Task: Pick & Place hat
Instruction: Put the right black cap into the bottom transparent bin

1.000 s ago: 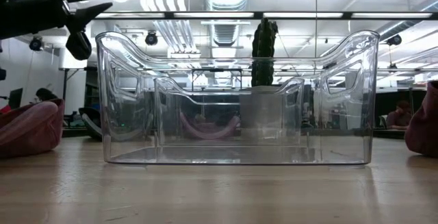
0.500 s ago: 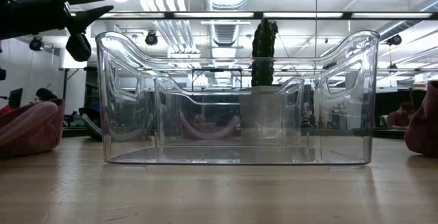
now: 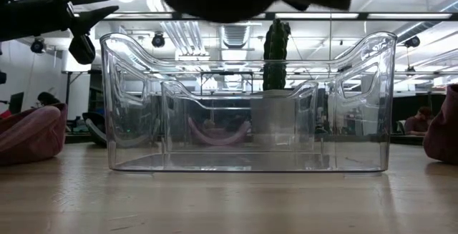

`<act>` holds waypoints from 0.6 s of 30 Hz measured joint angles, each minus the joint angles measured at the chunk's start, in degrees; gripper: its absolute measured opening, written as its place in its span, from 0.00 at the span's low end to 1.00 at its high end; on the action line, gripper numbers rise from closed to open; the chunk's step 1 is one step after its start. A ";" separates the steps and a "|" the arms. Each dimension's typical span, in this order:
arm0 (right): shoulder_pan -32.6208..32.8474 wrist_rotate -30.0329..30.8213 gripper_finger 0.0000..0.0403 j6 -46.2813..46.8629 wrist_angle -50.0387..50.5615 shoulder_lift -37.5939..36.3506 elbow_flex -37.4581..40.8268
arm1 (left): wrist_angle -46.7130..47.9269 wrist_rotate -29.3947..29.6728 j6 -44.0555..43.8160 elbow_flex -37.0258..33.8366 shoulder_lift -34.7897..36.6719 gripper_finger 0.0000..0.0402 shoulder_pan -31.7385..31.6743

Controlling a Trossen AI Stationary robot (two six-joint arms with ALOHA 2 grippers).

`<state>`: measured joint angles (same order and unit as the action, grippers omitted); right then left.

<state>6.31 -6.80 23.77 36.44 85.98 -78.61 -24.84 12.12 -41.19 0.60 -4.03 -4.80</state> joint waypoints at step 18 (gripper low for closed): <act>-0.98 -8.64 0.03 -7.57 -0.36 12.47 0.00 | 0.00 0.00 0.02 0.02 0.00 0.18 0.00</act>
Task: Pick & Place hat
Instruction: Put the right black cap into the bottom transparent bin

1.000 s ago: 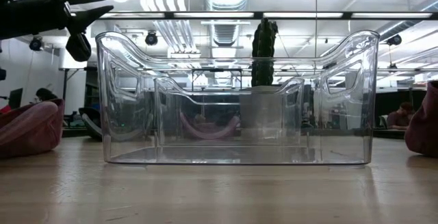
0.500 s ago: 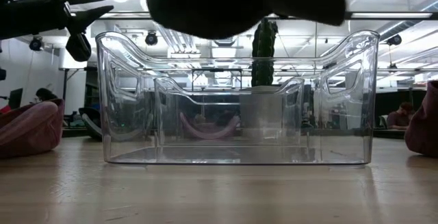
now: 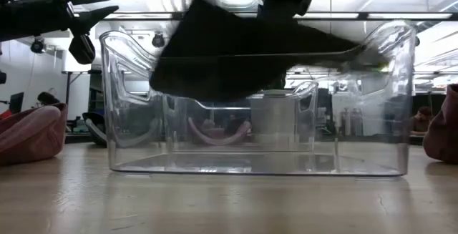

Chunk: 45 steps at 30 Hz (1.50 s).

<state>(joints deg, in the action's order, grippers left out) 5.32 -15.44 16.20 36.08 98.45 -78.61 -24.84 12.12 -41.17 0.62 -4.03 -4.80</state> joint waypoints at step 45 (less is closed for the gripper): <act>-3.67 -9.27 0.05 -6.29 -2.33 6.10 -1.16 | 0.02 2.58 0.61 0.00 0.00 0.18 0.01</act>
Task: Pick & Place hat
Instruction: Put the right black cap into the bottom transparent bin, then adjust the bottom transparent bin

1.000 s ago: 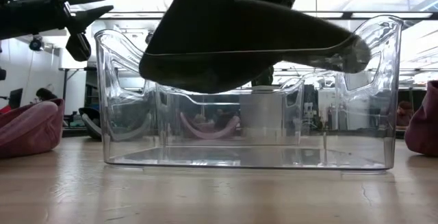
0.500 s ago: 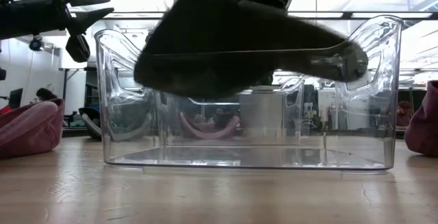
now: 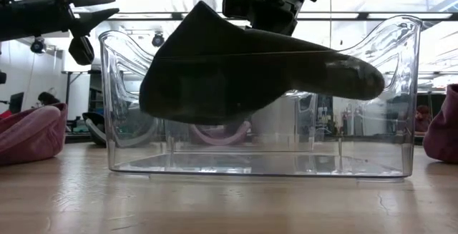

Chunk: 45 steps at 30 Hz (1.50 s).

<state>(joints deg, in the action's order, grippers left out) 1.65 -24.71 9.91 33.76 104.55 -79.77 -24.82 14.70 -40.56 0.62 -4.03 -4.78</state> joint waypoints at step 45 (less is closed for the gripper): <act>1.04 3.75 0.48 -1.27 33.70 -0.35 -13.30 | -0.01 -0.02 0.02 0.00 -0.04 0.18 -0.01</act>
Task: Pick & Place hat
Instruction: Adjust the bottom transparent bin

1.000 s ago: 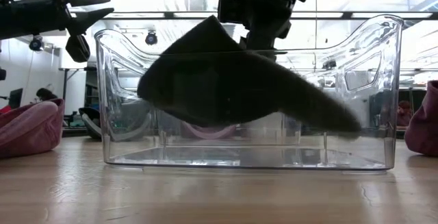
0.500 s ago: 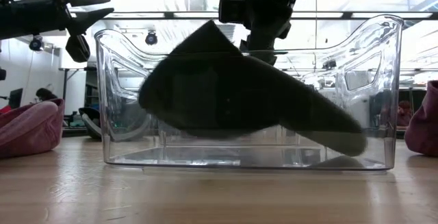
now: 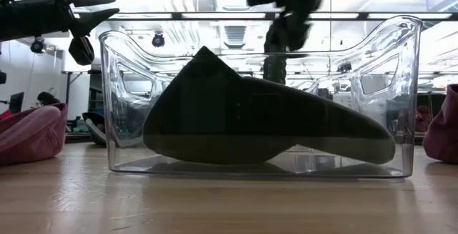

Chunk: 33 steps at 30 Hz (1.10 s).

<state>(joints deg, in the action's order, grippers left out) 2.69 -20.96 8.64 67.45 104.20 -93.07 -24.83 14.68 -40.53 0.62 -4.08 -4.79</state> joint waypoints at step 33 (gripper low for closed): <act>10.45 9.18 0.48 31.28 1.03 -0.93 7.60 | 0.49 -0.65 0.63 0.00 0.00 0.18 0.00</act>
<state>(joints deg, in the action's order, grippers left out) 13.14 -11.78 39.92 68.49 103.27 -85.47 -24.34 14.03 -39.90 0.62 -4.08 -4.79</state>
